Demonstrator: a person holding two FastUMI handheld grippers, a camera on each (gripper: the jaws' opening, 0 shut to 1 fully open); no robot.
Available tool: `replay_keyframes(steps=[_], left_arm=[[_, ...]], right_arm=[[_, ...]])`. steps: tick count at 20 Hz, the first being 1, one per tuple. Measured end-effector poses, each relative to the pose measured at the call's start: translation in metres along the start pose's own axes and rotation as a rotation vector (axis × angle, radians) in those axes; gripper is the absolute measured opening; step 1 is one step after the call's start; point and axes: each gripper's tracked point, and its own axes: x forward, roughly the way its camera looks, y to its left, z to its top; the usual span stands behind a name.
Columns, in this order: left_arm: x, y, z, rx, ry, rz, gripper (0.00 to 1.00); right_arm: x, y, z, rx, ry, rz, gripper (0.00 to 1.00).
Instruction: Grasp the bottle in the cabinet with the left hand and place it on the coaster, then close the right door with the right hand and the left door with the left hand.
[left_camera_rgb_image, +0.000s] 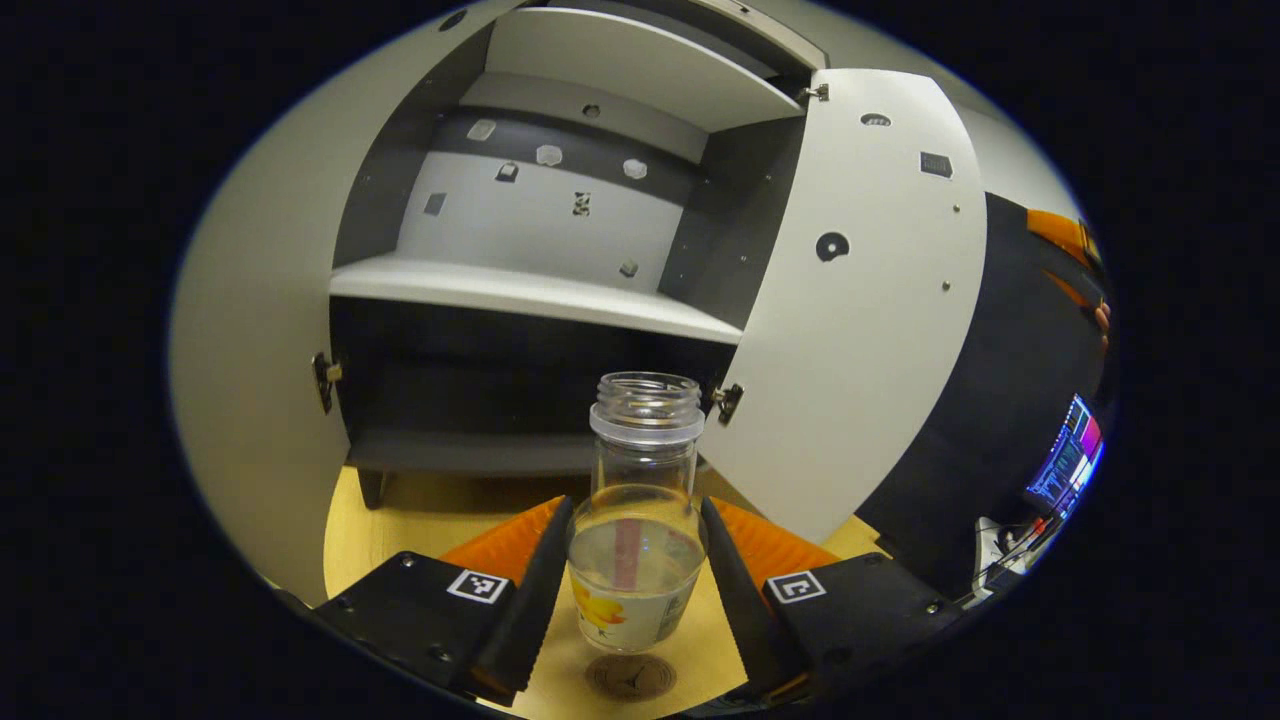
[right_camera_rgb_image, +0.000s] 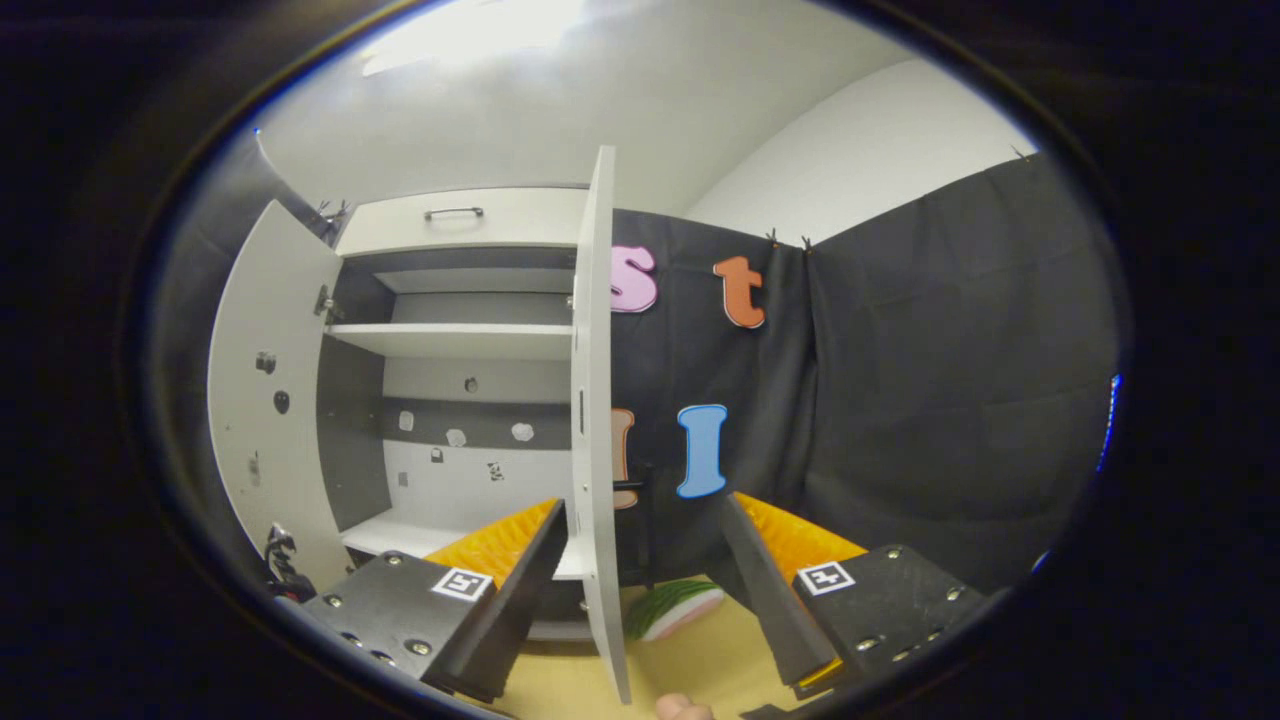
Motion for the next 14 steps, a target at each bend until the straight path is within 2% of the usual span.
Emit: replay_keyframes(steps=[1,6,7,8,9,10,11,14], left_arm=[[-0.001,0.0,-0.014,-0.024,0.014,0.0,0.79],[-0.002,0.011,-0.075,-0.115,0.095,0.035,0.79],[-0.002,0.011,-0.084,-0.126,0.114,0.041,0.8],[-0.002,0.012,-0.091,-0.132,0.123,0.046,0.79],[-0.001,0.013,-0.096,-0.135,0.128,0.05,0.82],[0.002,0.015,-0.102,-0.135,0.134,0.059,0.79],[0.002,0.016,-0.108,-0.133,0.138,0.075,0.8],[0.009,0.021,-0.12,-0.112,0.131,0.116,0.8]], right_arm=[[0.0,0.0,0.0,0.0,0.002,0.002,0.95],[-0.004,-0.005,0.0,-0.018,0.008,0.004,0.95],[-0.004,-0.006,0.0,-0.022,0.009,0.004,0.92],[-0.005,-0.007,0.0,-0.025,0.011,0.003,0.95],[-0.005,-0.008,0.0,-0.028,0.012,0.001,0.95],[-0.005,-0.009,-0.001,-0.03,0.013,-0.001,0.92],[-0.005,-0.009,-0.001,-0.032,0.015,-0.001,0.95],[-0.006,-0.009,-0.001,-0.046,0.017,0.001,0.92]])
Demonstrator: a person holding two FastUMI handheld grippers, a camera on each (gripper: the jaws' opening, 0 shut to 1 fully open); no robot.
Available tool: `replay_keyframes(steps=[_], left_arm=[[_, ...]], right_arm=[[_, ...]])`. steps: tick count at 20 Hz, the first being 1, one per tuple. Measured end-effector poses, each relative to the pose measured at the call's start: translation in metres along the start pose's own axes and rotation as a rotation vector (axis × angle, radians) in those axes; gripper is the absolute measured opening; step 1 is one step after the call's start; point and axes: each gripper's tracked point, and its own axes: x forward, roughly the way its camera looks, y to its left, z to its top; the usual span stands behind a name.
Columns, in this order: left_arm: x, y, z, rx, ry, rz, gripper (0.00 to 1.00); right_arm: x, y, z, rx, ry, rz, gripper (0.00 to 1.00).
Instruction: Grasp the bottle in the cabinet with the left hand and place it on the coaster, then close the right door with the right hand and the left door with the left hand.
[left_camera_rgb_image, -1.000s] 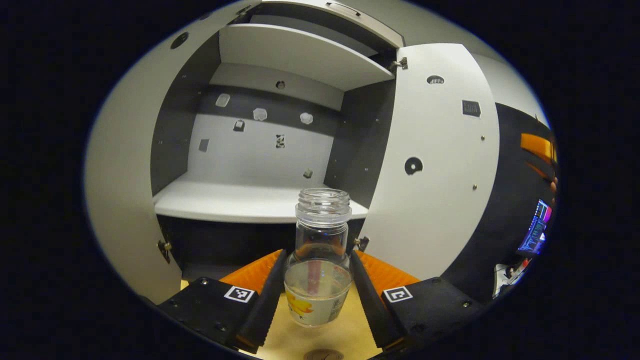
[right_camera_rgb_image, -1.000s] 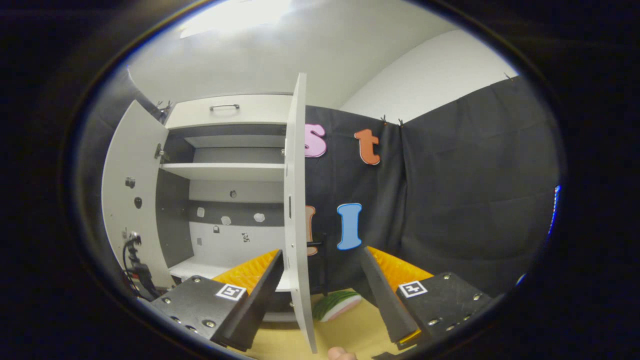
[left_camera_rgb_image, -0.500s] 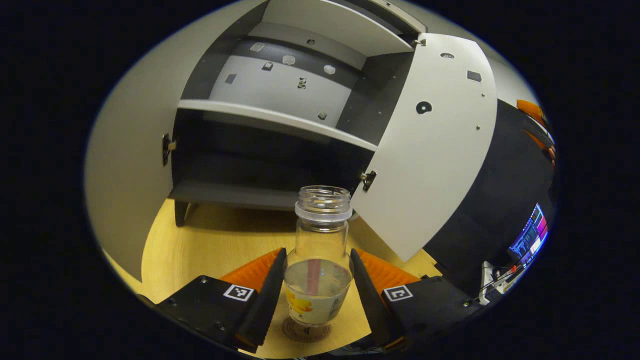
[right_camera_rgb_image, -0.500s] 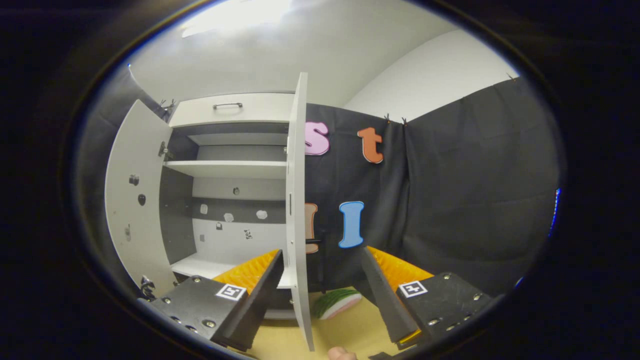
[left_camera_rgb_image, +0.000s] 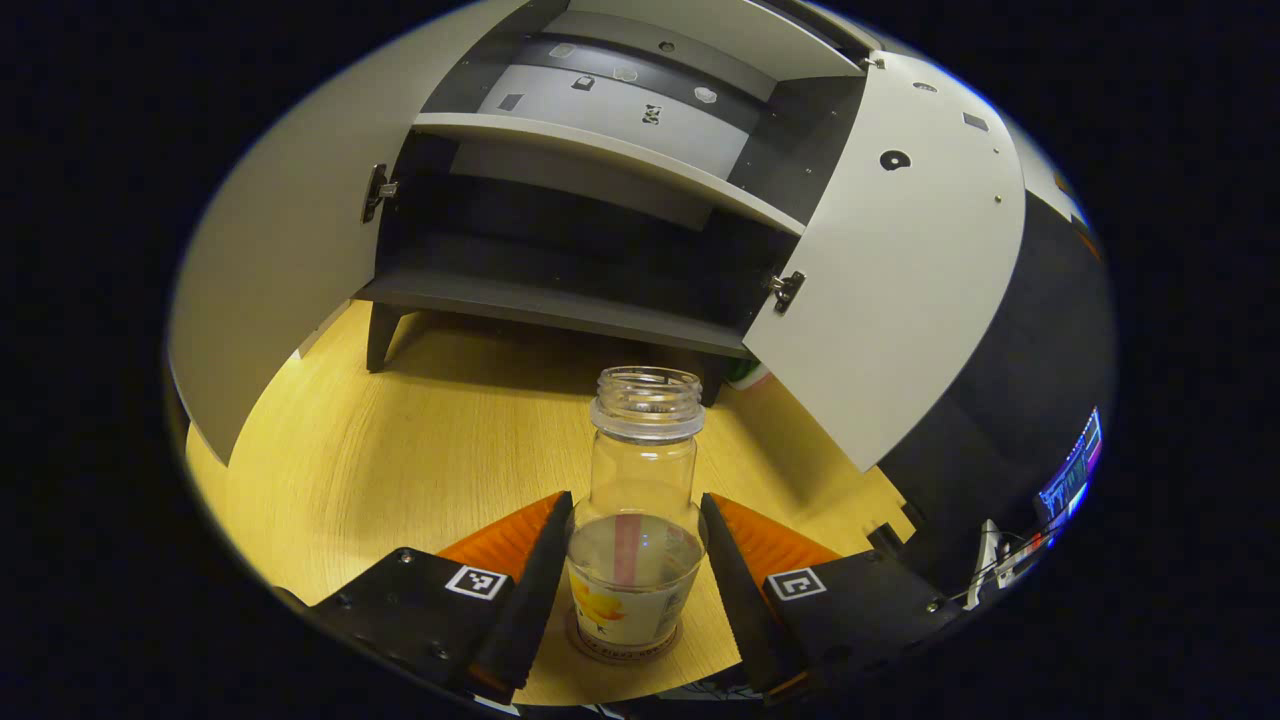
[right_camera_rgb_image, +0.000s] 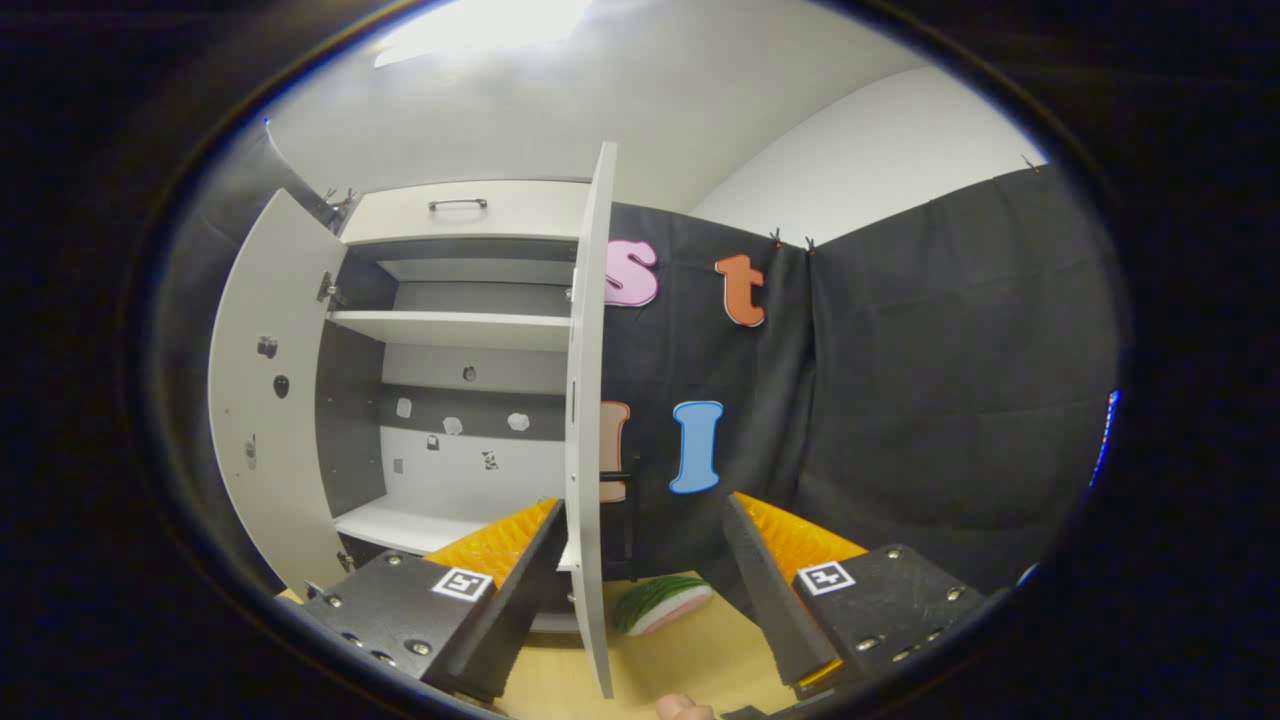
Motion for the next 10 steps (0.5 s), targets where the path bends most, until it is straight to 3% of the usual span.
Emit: replay_keyframes(steps=[10], left_arm=[[0.005,-0.018,-0.025,0.133,-0.027,-0.025,0.8]], right_arm=[[0.003,-0.004,-0.002,-0.038,0.007,-0.002,0.95]])
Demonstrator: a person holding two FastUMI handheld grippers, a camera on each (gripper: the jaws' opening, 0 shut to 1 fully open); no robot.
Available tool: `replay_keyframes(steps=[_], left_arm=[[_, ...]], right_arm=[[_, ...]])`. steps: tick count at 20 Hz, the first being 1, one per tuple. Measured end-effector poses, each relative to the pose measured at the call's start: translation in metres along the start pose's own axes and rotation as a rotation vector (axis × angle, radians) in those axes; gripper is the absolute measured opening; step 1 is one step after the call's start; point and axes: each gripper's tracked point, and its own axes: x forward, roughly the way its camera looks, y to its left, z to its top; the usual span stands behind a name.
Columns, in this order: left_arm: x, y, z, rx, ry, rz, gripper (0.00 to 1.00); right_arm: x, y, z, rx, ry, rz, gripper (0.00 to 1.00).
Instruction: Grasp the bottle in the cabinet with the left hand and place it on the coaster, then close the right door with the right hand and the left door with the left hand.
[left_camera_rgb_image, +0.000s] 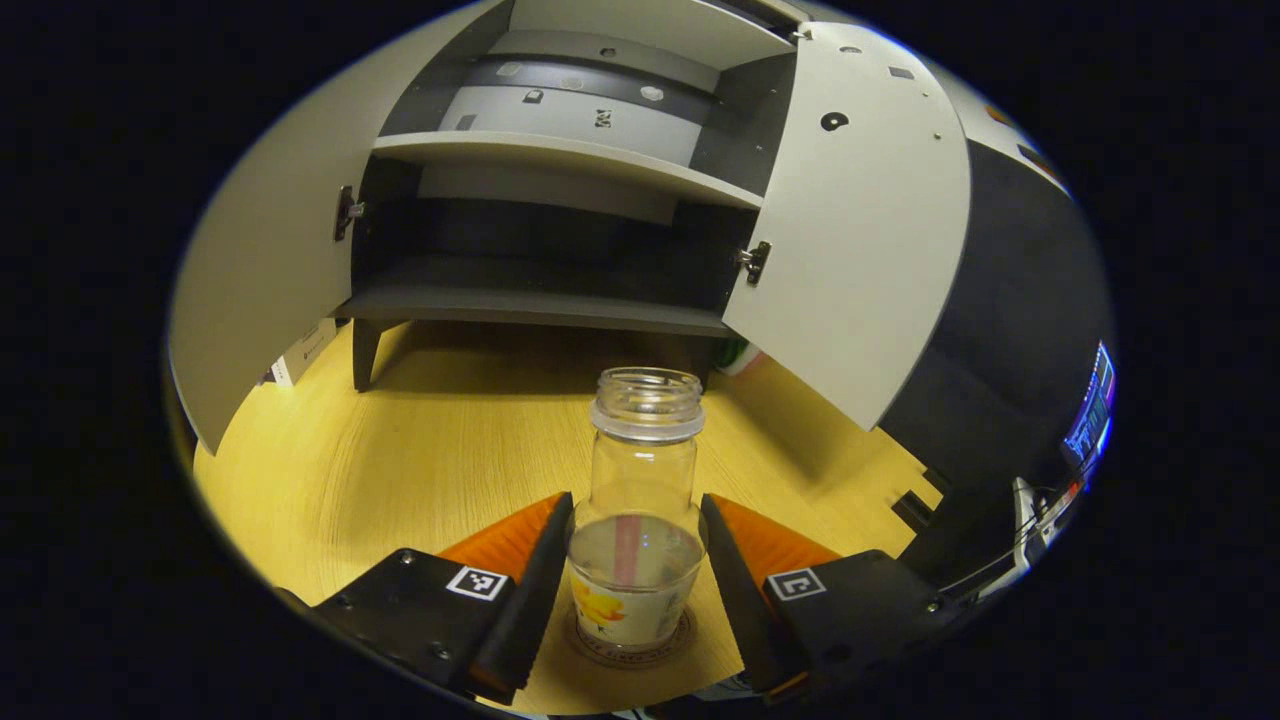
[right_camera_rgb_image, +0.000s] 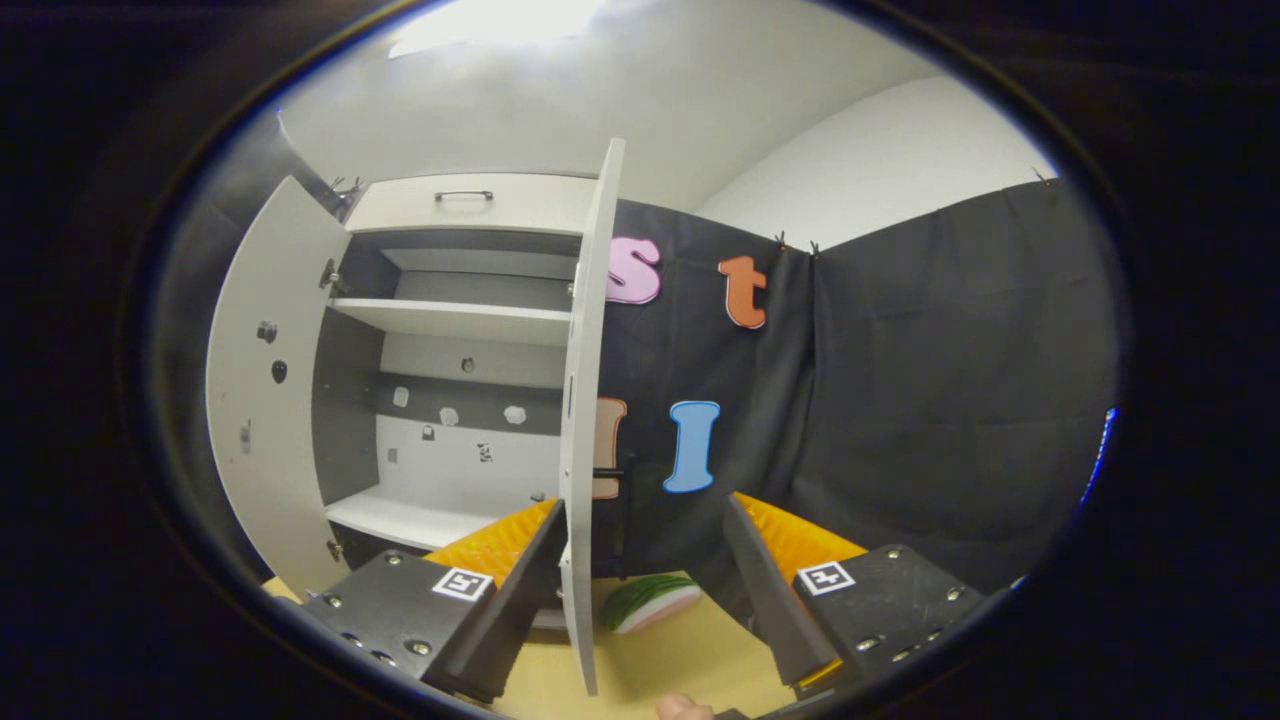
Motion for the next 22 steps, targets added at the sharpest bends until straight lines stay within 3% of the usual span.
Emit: replay_keyframes(steps=[3,15,22], left_arm=[[-0.005,-0.003,-0.003,0.004,0.012,0.001,0.84],[-0.023,-0.016,-0.005,0.007,0.059,-0.021,0.82],[-0.036,-0.029,0.031,0.074,0.012,-0.034,0.83]], right_arm=[[0.004,0.004,-0.003,0.002,0.007,0.011,0.95],[0.021,0.017,-0.017,0.016,0.017,0.048,0.93],[0.028,0.021,-0.022,0.018,0.018,0.058,0.93]])
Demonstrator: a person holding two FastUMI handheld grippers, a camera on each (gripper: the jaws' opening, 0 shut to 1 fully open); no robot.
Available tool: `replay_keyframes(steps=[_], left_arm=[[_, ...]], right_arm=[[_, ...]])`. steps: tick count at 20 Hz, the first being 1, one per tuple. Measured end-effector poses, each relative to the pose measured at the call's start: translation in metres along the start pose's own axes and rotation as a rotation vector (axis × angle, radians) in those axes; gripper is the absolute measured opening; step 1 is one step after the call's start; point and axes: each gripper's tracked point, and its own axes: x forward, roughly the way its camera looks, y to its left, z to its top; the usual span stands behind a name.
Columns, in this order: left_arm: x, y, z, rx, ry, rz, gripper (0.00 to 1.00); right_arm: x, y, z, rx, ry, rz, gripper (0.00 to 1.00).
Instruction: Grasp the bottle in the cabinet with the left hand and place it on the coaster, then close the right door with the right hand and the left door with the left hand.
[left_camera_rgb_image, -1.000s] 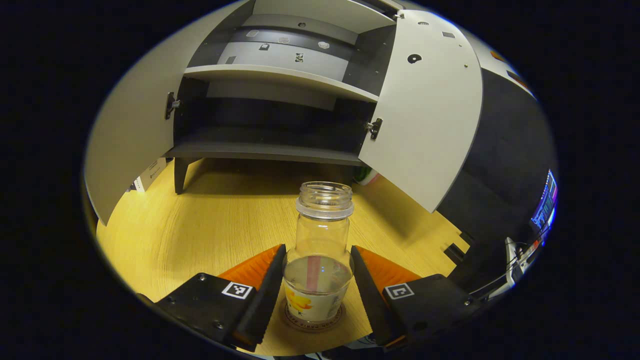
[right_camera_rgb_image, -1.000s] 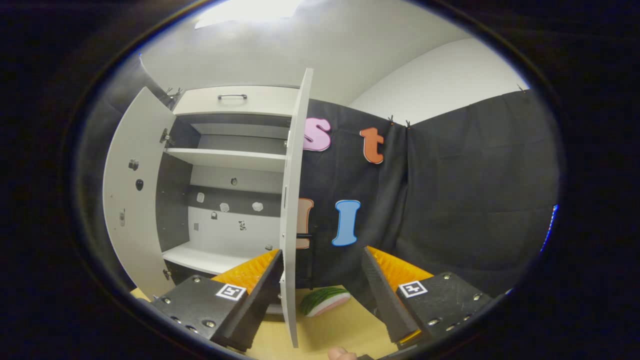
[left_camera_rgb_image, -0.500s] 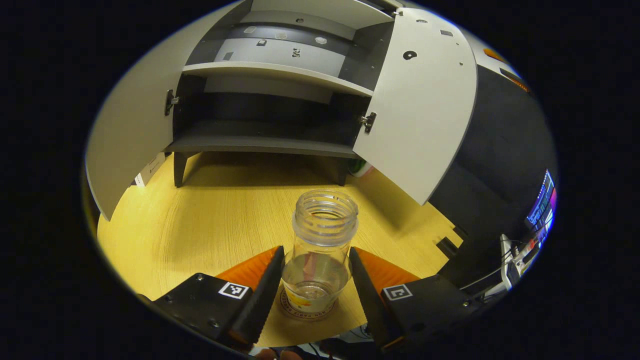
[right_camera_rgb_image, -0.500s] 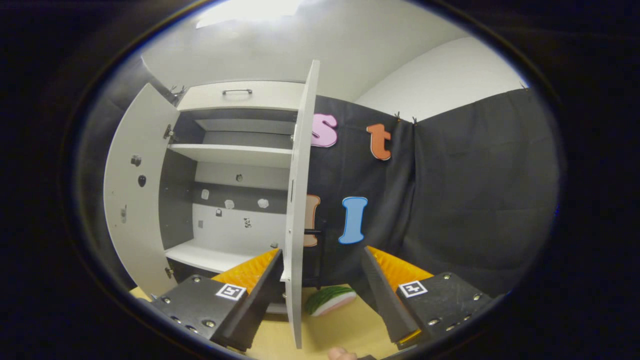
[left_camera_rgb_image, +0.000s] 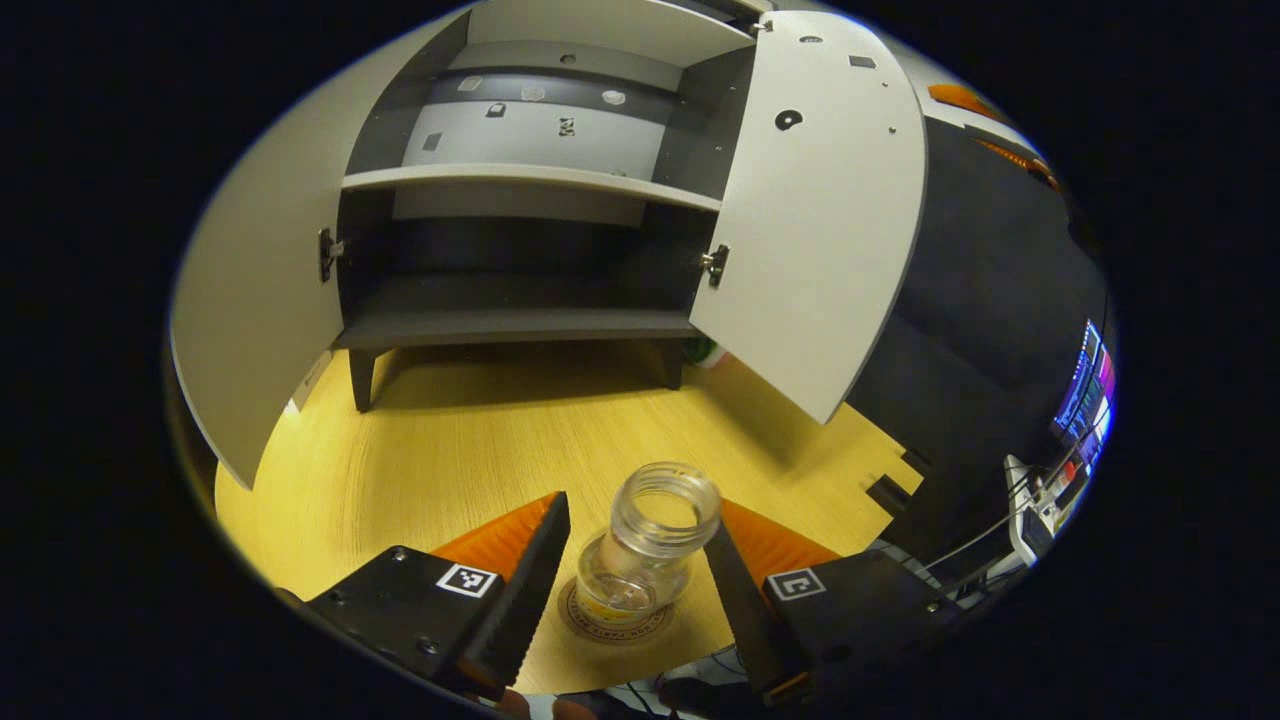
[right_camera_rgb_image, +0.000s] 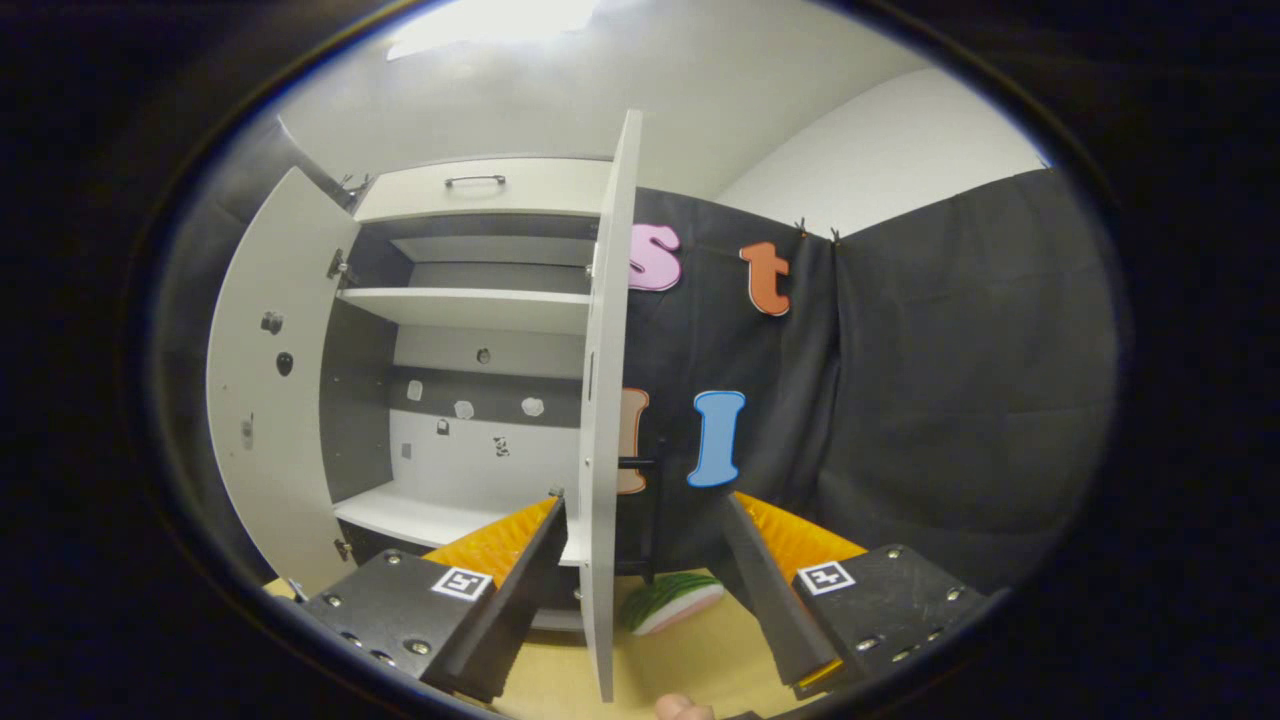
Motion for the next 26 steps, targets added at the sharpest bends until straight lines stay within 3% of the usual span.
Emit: replay_keyframes(steps=[3,8,16,17,18,19,20,25,26], left_arm=[[-0.01,-0.012,0.029,0.014,-0.049,-0.032,0.83],[-0.032,-0.019,0.092,0.023,-0.172,-0.021,0.83],[-0.08,0.014,0.209,0.016,-0.398,0.149,0.82],[-0.089,0.022,0.222,0.023,-0.423,0.186,0.82],[-0.097,0.027,0.232,0.03,-0.438,0.211,0.89],[-0.107,0.029,0.24,0.034,-0.453,0.235,0.87],[-0.114,0.031,0.249,0.037,-0.475,0.247,0.97],[-0.142,0.045,0.267,0.04,-0.527,0.306,0.96],[-0.145,0.046,0.268,0.037,-0.534,0.313,0.96]], right_arm=[[0.003,-0.002,-0.003,0.007,0.003,-0.003,0.93],[0.006,-0.011,-0.005,0.009,0.002,-0.025,0.95],[0.018,-0.033,-0.011,-0.007,0.004,-0.086,0.92],[0.021,-0.034,-0.013,-0.01,0.009,-0.093,0.98],[0.024,-0.036,-0.016,-0.012,0.015,-0.101,0.93],[0.027,-0.038,-0.018,-0.011,0.019,-0.108,0.93],[0.03,-0.038,-0.021,-0.009,0.024,-0.109,0.93],[0.038,-0.032,-0.027,-0.006,0.041,-0.067,0.95],[0.039,-0.03,-0.028,-0.005,0.046,-0.053,0.92]])
